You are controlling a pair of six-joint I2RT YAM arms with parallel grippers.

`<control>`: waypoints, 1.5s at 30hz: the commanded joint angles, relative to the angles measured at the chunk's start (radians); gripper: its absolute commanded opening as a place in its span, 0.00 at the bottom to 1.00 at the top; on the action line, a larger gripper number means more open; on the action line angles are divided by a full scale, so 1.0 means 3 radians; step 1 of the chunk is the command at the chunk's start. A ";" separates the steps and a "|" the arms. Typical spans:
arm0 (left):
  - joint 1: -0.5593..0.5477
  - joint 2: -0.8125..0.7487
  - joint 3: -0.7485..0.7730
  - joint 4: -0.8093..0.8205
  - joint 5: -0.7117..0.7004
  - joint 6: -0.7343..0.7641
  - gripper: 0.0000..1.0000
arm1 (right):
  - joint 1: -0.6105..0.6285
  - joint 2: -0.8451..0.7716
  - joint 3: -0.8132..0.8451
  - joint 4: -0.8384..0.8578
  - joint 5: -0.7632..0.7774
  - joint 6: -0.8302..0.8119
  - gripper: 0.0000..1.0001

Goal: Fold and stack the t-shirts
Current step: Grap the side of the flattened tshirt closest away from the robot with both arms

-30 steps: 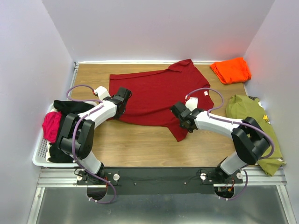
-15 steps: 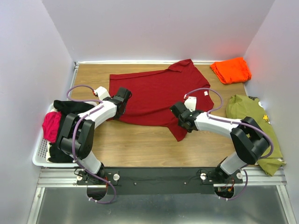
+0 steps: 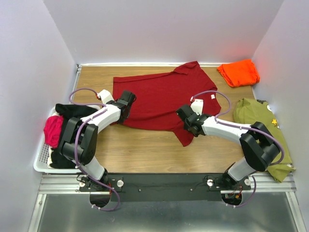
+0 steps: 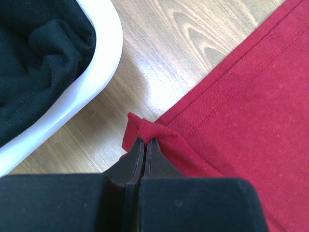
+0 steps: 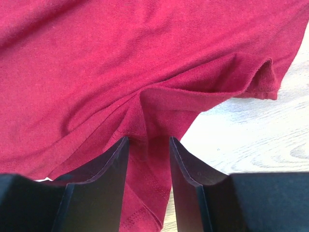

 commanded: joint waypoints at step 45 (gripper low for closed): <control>0.0030 -0.0024 -0.0037 -0.0012 -0.0087 0.0026 0.00 | 0.0045 0.0318 -0.0095 0.0326 -0.0203 0.0172 0.02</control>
